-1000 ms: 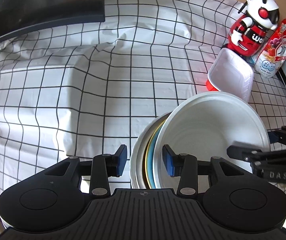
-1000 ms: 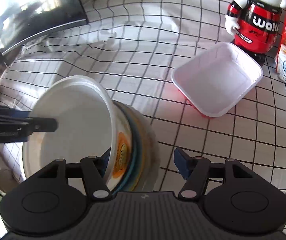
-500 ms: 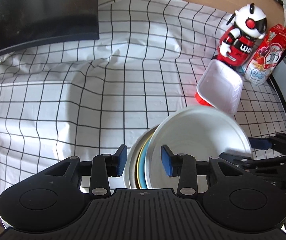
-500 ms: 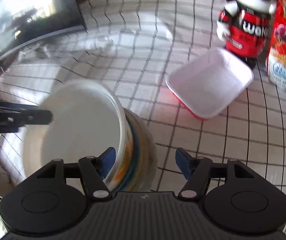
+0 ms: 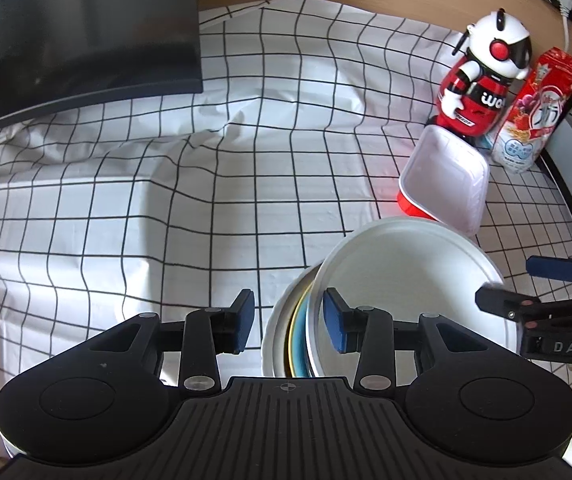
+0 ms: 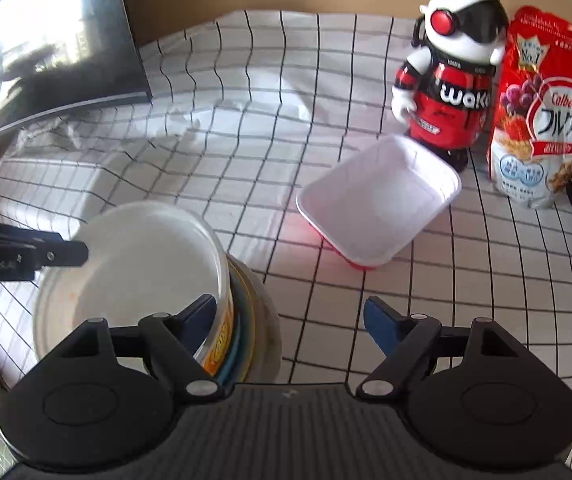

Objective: Organize plates and bowls
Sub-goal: 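Lower the bowl stack into the steel bowl and open both grippers, then grasp the white-and-red tray rim with both grippers and lift it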

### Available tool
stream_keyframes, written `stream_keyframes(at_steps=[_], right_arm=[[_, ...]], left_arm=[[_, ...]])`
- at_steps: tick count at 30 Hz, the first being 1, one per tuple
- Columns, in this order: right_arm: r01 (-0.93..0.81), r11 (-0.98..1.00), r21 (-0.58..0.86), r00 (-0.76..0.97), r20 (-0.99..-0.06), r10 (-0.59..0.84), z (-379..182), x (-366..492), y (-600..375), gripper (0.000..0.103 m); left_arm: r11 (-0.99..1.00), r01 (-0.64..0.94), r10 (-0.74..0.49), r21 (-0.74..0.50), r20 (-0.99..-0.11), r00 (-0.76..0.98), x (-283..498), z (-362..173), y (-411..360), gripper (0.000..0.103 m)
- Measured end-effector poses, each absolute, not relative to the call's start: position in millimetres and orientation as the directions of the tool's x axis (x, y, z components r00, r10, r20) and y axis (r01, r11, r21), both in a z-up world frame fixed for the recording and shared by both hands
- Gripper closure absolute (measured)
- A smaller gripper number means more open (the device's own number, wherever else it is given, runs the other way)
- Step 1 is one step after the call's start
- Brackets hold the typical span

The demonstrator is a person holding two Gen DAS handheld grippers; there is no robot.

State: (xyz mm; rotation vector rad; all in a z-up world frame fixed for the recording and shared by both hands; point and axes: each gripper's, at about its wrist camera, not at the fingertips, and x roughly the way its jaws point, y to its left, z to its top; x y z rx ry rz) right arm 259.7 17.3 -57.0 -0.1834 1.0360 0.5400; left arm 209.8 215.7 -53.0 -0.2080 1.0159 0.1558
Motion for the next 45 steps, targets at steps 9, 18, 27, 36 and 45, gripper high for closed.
stream_keyframes(at_steps=[9,18,27,36,45], right_arm=[[-0.536,0.805,0.253,0.413,-0.753,0.512,-16,261,-22,0.02],[-0.476,0.86,0.184,0.497,-0.75,0.436,-12,314,-62,0.019],[-0.272,0.898,0.345,0.405,-0.806,0.432,-80,399,-88,0.019],[-0.253,0.915,0.316,0.333,-0.859,0.389,-135,453,-64,0.038],[-0.333,0.896,0.293,0.265,-0.883,0.387,-155,457,-45,0.081]], left_arm=[[0.965,-0.136,-0.097,-0.223,-0.79,0.605,218,-9,205,0.064],[0.967,0.089,-0.246,-0.24,-0.773,0.585,314,31,150,0.064],[0.993,-0.02,-0.104,-0.118,-0.933,0.345,443,-46,110,0.064],[0.994,-0.106,0.03,0.006,-0.974,0.223,512,-113,113,0.064],[0.99,-0.132,-0.042,-0.056,-0.993,0.106,514,-157,113,0.064]])
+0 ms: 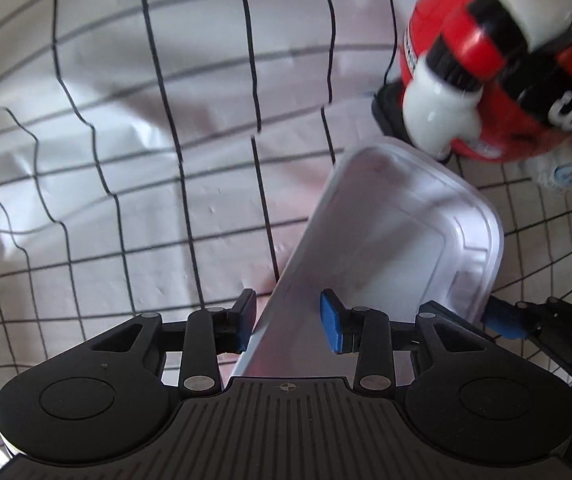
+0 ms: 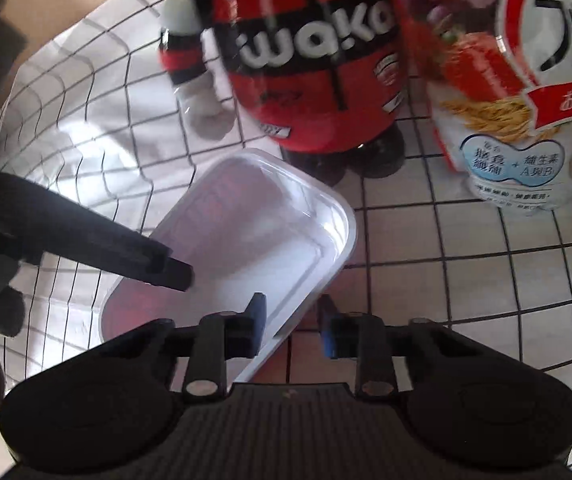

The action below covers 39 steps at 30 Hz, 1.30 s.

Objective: Organize plates and bowls
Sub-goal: 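Grasp the white-and-red tray rim with both grippers and lift it, then carry the tray upright with both grippers over the bowl stack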

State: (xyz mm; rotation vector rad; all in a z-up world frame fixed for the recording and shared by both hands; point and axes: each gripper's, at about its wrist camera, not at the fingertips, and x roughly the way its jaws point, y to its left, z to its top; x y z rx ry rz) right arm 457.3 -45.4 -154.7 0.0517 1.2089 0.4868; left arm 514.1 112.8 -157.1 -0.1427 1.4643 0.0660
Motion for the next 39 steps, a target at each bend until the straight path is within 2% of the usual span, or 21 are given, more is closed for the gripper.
stream_keyframes(at_steps=[8,17,24,30,39], right_arm=[[-0.336,0.891,0.307,0.231,-0.89,0.393,-139,435,-43,0.081],[-0.402,0.862,0.308,0.309,-0.841,0.444,-74,408,-31,0.081],[-0.471,0.835,0.285,0.421,-0.76,0.496,-10,389,-13,0.081],[-0.551,0.792,0.264,0.46,-0.696,0.552,28,364,10,0.08],[-0.668,0.704,0.24,0.416,-0.664,0.621,38,319,46,0.08]], left_arm=[[0.989,-0.124,-0.071,-0.079,-0.995,0.064,489,-153,115,0.067],[0.97,-0.143,-0.155,-0.198,-0.951,0.267,433,-72,142,0.068],[0.948,-0.16,-0.187,-0.275,-0.888,0.419,394,-11,167,0.07],[0.94,-0.169,-0.175,-0.298,-0.842,0.51,350,15,186,0.07],[0.917,-0.233,-0.133,-0.324,-0.799,0.587,271,19,217,0.071]])
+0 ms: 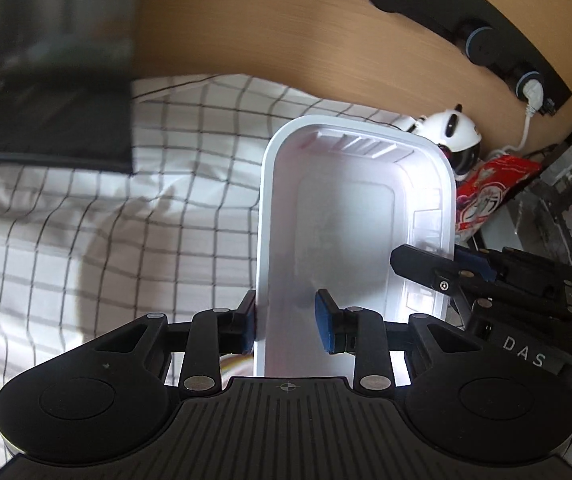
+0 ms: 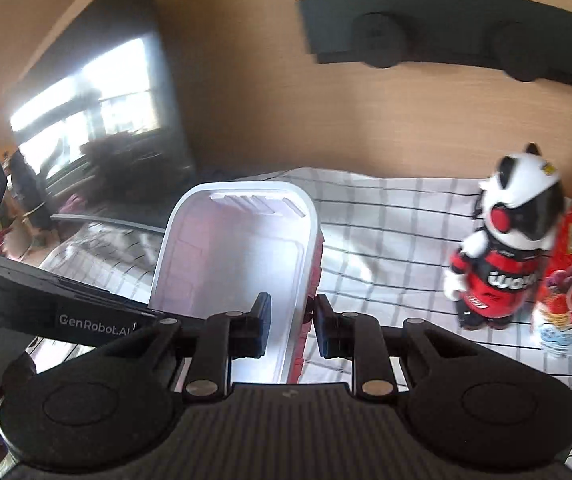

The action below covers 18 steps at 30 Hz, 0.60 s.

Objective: Organize plates and bowls
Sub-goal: 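Carry the tray upright with both grippers over the bowl stack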

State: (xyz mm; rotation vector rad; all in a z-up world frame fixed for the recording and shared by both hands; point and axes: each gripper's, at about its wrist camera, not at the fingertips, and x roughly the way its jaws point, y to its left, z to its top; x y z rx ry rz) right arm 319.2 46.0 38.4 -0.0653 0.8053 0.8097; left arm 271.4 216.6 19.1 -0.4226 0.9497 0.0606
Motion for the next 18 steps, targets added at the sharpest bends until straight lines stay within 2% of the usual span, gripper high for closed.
stream_keyframes(at_steps=[9,18], right_arm=[[-0.716,0.651,0.253,0.346,-0.681,0.645,10,286,47,0.08],[-0.695,0.655,0.295,0.28,-0.729,0.625,-33,275,36,0.078]], left_arm=[[0.926,-0.251,-0.07,-0.281,-0.783,0.618,217,-8,203,0.071],[0.925,-0.275,-0.043,-0.262,-0.791,0.61,204,-47,191,0.073]])
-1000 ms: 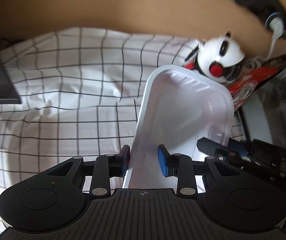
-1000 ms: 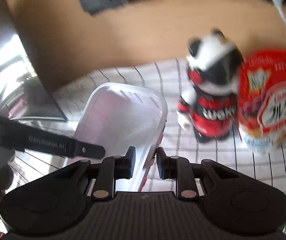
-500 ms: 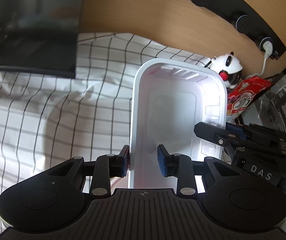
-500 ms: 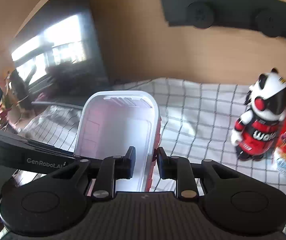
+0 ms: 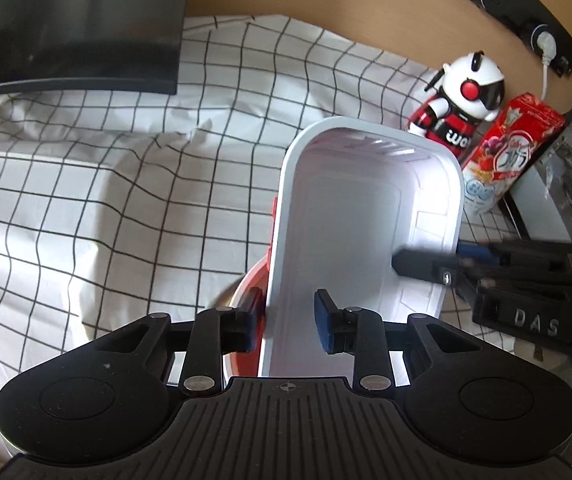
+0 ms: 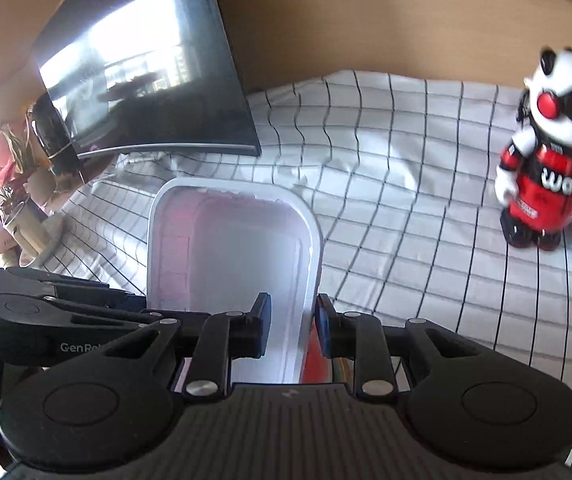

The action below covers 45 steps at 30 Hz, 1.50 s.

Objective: Organize plates and bowls
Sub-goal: 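Carry the tray upright with both grippers over the bowl stack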

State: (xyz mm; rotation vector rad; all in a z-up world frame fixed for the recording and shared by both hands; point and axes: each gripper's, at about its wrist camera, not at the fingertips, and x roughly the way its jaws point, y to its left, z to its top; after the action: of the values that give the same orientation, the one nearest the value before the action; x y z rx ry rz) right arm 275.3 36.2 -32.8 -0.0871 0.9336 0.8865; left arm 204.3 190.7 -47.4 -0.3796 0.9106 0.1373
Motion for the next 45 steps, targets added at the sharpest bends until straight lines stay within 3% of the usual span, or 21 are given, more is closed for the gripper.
stream_keyframes(at_steps=[17,33,40,45], right_arm=[[-0.704,0.631,0.326,0.242,-0.725,0.644,-32,270,32,0.078],[-0.7,0.62,0.354,0.199,-0.738,0.646,-37,269,30,0.078],[-0.687,0.623,0.375,0.204,-0.723,0.66,-33,275,28,0.077],[-0.656,0.642,0.397,0.226,-0.709,0.669,-28,289,28,0.071]], left_arm=[[0.897,-0.279,-0.087,-0.342,-0.756,0.649,190,-31,205,0.078],[0.935,-0.272,-0.016,-0.23,-0.79,0.612,183,-43,193,0.084],[0.931,-0.28,-0.02,-0.234,-0.799,0.601,180,-48,194,0.085],[0.919,-0.293,-0.031,-0.263,-0.791,0.611,182,-41,198,0.085]])
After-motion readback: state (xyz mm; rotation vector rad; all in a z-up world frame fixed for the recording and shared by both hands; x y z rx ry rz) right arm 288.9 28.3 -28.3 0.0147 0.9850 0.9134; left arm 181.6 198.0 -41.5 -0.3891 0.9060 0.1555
